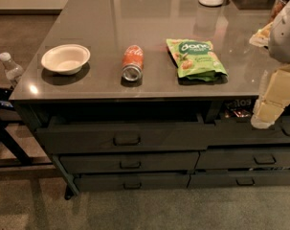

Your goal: Open top drawer

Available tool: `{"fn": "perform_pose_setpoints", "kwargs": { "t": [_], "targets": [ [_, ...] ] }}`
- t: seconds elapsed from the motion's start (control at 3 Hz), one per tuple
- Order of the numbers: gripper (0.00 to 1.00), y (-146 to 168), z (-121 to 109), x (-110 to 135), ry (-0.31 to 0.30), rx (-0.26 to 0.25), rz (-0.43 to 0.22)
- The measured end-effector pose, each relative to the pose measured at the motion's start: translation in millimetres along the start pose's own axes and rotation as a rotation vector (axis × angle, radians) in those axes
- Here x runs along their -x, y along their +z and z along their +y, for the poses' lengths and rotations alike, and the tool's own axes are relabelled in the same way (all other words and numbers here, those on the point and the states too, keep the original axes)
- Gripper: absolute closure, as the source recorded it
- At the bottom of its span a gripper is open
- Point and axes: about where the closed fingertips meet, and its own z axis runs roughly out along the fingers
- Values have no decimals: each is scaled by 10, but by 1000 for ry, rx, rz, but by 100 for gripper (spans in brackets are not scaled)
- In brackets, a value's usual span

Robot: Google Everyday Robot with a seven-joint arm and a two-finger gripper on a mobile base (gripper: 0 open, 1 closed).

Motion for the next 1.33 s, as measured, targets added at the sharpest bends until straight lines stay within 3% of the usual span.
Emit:
{"fn": "perform_pose_setpoints", "kwargs": {
  "t": [0.67, 1.0, 1.33],
  "targets": [
    [0, 98, 68, -3, -4, 11, -1],
    [0, 416, 223, 27, -42, 33, -7],
    [0, 958, 358, 83, -83, 93, -5]
  ]
}}
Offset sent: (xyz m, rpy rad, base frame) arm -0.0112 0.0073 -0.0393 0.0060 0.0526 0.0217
